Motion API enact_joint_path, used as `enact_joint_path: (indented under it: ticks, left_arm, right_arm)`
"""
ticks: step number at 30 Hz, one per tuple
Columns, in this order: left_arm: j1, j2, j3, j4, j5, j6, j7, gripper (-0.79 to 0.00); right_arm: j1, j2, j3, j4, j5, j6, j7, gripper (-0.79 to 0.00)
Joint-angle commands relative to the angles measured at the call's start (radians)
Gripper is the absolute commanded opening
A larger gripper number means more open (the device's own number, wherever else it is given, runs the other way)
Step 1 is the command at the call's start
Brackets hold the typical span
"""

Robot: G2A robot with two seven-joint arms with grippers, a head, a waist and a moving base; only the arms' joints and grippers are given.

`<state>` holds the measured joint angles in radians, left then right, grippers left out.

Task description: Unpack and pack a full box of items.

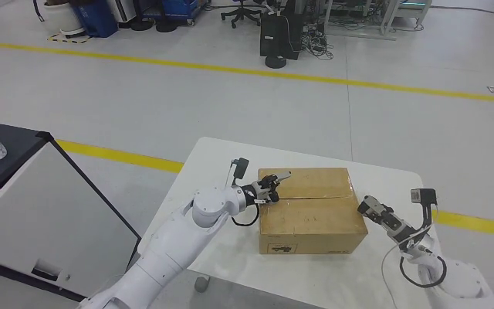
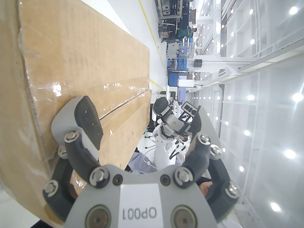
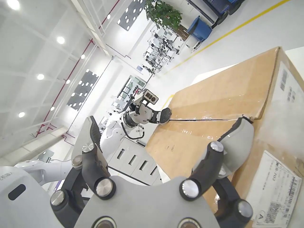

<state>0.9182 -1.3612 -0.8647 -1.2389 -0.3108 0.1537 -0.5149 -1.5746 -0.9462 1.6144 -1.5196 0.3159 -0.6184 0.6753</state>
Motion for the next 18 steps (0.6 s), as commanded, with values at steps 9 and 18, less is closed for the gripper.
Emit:
enact_joint_path:
  ticks: [9, 18]
  left_arm:
    - [0.0, 0.0, 0.0, 0.0, 0.0, 0.0, 0.0, 0.0]
    - [0.0, 0.0, 0.0, 0.0, 0.0, 0.0, 0.0, 0.0]
  right_arm:
    - [0.0, 0.0, 0.0, 0.0, 0.0, 0.0, 0.0, 0.0]
    - [-0.036, 0.002, 0.046, 0.009, 0.139, -0.017, 0.041, 0.0]
